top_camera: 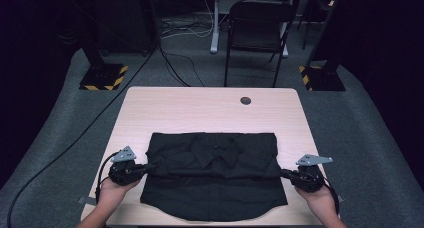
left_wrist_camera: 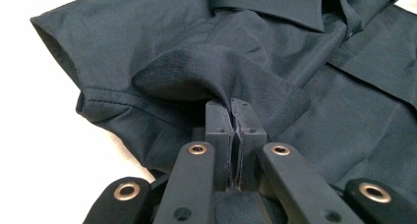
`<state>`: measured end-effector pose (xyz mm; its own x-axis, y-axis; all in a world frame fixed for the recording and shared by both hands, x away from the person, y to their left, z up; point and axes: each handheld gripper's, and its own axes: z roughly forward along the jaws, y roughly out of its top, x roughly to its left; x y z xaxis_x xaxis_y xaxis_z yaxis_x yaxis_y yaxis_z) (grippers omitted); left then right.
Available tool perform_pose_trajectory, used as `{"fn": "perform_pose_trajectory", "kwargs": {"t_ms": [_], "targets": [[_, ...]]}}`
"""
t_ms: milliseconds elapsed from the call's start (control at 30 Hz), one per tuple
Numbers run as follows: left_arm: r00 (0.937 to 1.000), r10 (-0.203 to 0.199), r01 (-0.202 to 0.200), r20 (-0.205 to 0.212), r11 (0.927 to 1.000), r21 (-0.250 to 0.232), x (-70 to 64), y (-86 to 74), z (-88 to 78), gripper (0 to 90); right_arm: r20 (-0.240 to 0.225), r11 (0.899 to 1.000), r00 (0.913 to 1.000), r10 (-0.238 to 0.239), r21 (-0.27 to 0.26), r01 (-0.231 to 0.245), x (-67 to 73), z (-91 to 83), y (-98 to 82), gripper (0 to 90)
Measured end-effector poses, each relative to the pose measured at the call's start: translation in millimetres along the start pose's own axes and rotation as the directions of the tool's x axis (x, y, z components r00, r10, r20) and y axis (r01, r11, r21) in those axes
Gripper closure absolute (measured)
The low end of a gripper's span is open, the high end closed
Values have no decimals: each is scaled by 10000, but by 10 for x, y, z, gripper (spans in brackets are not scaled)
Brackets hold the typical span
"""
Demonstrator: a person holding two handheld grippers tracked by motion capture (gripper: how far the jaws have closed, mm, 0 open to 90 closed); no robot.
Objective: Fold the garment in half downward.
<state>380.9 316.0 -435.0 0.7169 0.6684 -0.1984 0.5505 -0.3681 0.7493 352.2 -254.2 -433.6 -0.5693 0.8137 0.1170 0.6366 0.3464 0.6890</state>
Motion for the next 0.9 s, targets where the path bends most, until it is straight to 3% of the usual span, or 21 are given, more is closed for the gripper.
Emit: {"fn": "perform_pose_trajectory", "kwargs": {"t_ms": [167,300,433,667,900], "targets": [[10000,-53,53,-9,10000,28,3,-33,20,848,-32,10000,10000,94,17,-94,2,18,-27,855],[9999,-53,54,-92,10000,59,3,-31,23,794,25,9998,9998,213,18,-213,2,29,-35,768],[9998,-1,2,-197,10000,50,-6,-17,26,680,168,9995,9994,307,6,-308,-3,33,-28,643],[9963,694,-679,-507,9972,311,-84,28,62,537,280,9997,9994,214,-88,-211,6,10,7,549],[9961,647,-631,-605,9976,272,-90,68,91,404,365,9998,9993,90,-154,-84,28,8,51,451]]}}
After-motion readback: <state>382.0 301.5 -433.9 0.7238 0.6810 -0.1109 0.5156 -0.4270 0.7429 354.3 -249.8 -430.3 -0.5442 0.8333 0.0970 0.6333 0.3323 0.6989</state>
